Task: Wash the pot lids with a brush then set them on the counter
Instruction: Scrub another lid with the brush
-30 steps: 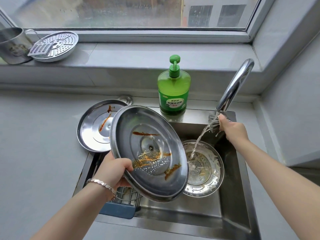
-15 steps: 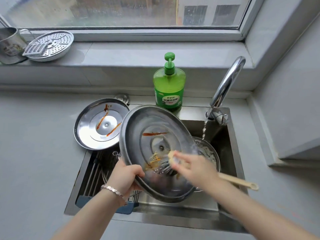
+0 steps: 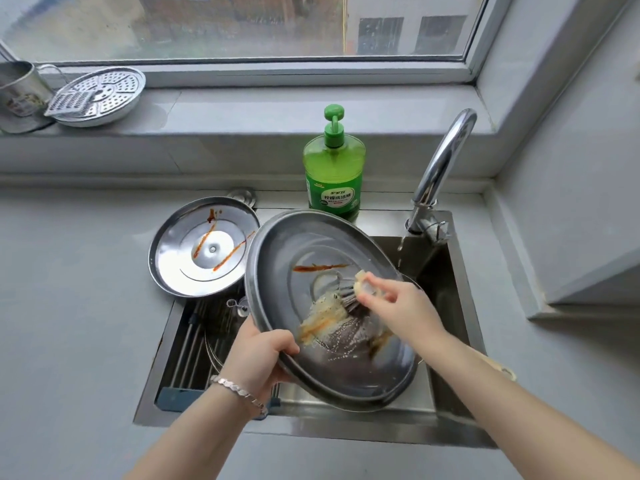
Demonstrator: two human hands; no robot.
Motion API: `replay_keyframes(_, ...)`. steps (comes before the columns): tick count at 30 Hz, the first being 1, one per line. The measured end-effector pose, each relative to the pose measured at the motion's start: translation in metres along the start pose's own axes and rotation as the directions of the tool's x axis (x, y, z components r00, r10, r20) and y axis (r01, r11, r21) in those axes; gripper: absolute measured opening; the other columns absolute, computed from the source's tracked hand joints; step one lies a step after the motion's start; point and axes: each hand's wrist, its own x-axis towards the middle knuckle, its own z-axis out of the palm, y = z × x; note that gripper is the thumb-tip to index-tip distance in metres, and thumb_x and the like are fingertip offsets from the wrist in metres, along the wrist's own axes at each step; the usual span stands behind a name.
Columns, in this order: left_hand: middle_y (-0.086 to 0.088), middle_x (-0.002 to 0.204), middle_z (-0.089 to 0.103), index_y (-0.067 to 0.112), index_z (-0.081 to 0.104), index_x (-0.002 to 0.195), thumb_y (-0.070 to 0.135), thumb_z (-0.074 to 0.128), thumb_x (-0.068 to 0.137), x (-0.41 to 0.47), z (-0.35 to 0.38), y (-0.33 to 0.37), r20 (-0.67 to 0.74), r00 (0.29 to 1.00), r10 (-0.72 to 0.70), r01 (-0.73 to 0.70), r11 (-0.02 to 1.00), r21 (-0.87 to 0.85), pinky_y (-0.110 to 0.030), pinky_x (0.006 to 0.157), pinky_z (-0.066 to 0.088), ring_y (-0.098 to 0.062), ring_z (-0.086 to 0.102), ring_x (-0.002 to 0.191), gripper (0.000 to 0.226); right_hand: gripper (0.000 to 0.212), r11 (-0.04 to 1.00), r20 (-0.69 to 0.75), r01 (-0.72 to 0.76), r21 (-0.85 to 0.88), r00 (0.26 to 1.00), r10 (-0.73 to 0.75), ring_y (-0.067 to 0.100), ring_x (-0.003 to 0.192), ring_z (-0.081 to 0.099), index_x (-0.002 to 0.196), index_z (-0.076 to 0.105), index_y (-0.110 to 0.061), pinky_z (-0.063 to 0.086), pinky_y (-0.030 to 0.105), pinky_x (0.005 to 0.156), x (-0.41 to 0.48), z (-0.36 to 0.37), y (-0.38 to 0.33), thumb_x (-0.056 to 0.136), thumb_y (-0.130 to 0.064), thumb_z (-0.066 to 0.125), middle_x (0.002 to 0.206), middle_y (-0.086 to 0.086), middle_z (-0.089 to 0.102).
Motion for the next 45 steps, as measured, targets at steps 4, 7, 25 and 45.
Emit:
replay_keyframes(4, -0.019, 0.073, 0.056, -0.001, 0.051, 0.103, -0.026, 0.035, 0.073, 0.001, -0.003, -0.002, -0.013, 1.0, -0.011, 0.011, 1.0, 0.001, -0.028, 0.038, 0.047, -0.024, 0.057, 0.044, 0.042, 0.044, 0.985, 0.211, 0.162, 0.065, 0.962, -0.172, 0.002, 0.054, 0.038, 0.121, 0.055, -0.044, 0.033, 0.019, 0.057, -0.032, 0.014, -0.019, 0.079, -0.047, 0.067, 0.067, -0.013, 0.05)
replay_keyframes(7, -0.019, 0.074, 0.054, -0.003, 0.049, 0.104, -0.024, 0.037, 0.072, -0.002, -0.008, -0.001, -0.005, 1.0, -0.009, 0.009, 0.999, 0.036, -0.03, 0.04, 0.047, -0.024, 0.055, 0.045, 0.041, 0.046, 0.999, 0.039, -0.029, 0.039, 0.999, 0.028, 0.007, 0.062, 0.046, 0.122, 0.058, -0.039, 0.036, 0.024, 0.06, -0.003, -0.007, 0.002, 0.078, -0.049, 0.066, 0.07, -0.01, 0.052)
replay_keyframes(25, -0.013, 0.064, 0.051, 0.004, 0.051, 0.089, -0.005, 0.048, 0.045, -0.01, -0.009, 0.005, 0.11, 0.994, -0.007, -0.017, 0.976, 0.215, -0.023, 0.037, 0.042, -0.018, 0.054, 0.042, 0.045, 0.047, 0.997, -0.081, 0.029, 0.077, 0.996, -0.023, 0.006, 0.054, 0.041, 0.122, 0.058, -0.037, 0.032, 0.024, 0.054, 0.015, -0.017, 0.002, 0.077, -0.048, 0.067, 0.062, -0.005, 0.053)
replay_keyframes(45, -0.007, 0.061, 0.056, 0.002, 0.053, 0.083, -0.003, 0.046, 0.04, 0.0, -0.013, 0.005, 0.096, 0.982, 0.16, -0.179, 0.955, 0.235, -0.022, 0.043, 0.042, -0.018, 0.053, 0.054, 0.043, 0.037, 0.936, 0.115, 0.288, 0.201, 0.942, -0.314, 0.007, 0.051, 0.034, 0.101, 0.057, -0.059, 0.031, 0.027, 0.056, -0.025, 0.008, -0.01, 0.067, -0.052, 0.071, 0.056, -0.009, 0.049)
